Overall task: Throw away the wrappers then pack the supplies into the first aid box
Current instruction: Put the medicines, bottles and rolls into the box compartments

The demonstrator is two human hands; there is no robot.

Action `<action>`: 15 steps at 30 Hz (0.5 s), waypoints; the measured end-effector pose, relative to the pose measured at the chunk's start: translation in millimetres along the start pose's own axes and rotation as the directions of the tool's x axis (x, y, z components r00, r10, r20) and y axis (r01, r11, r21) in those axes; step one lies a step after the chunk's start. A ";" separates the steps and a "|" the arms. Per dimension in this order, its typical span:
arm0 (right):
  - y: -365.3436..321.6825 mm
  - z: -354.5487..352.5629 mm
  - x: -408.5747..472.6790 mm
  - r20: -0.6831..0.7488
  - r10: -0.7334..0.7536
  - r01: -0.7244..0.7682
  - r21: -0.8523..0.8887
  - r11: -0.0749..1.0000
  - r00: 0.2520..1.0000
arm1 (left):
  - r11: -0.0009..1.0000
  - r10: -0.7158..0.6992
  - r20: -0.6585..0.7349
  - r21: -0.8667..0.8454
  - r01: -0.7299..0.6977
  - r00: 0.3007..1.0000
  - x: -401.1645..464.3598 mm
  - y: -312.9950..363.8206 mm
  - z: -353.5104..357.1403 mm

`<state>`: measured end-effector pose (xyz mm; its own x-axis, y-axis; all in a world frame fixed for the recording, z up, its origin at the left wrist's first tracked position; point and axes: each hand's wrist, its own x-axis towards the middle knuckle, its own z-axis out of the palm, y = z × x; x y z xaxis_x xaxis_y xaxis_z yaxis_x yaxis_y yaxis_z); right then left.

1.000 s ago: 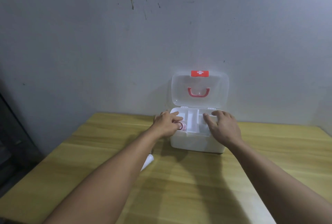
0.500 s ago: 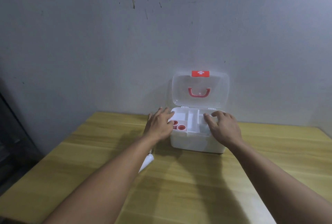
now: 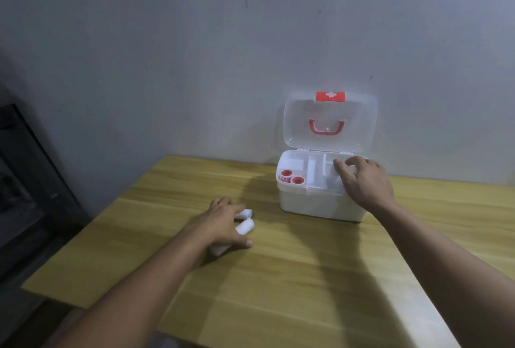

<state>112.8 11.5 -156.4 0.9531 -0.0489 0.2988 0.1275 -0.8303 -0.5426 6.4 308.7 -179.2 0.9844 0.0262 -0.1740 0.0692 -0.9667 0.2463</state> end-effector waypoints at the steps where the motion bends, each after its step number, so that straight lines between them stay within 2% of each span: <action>1: 0.0 0.3 0.0 0.003 0.004 -0.004 0.003 1.000 1.000 | 1.000 0.017 -0.048 -0.020 -0.018 0.999 -0.5 0.6 1.4; 5: -0.6 1.5 -0.9 0.008 0.011 -0.011 0.005 1.000 1.000 | 0.998 -0.002 -0.155 -0.058 -0.007 0.988 2.8 7.7 1.7; 8: -0.7 0.9 -1.8 0.002 0.007 -0.007 0.007 1.000 1.000 | 1.000 0.002 -0.223 -0.025 -0.007 0.975 6.7 17.8 -5.7; 11: -1.4 0.5 -1.8 -0.001 -0.003 0.003 0.001 1.000 1.000 | 0.999 -0.034 -0.341 -0.028 0.025 0.939 10.7 32.3 -31.3; 13: -2.2 -0.1 -1.6 -0.004 -0.006 0.006 0.001 1.000 1.000 | 0.997 -0.035 -0.415 -0.072 0.005 0.909 16.9 44.6 -53.6; 15: -3.3 -1.1 -2.1 -0.007 -0.009 0.009 0.003 1.000 1.000 | 0.991 -0.005 -0.430 -0.121 -0.052 0.903 27.5 60.6 -72.1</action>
<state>110.0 13.7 -154.4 0.9499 -0.0459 0.3093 0.1367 -0.8288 -0.5426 49.3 269.2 -100.3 0.9580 0.1380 0.2515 0.0371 -0.9289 0.3685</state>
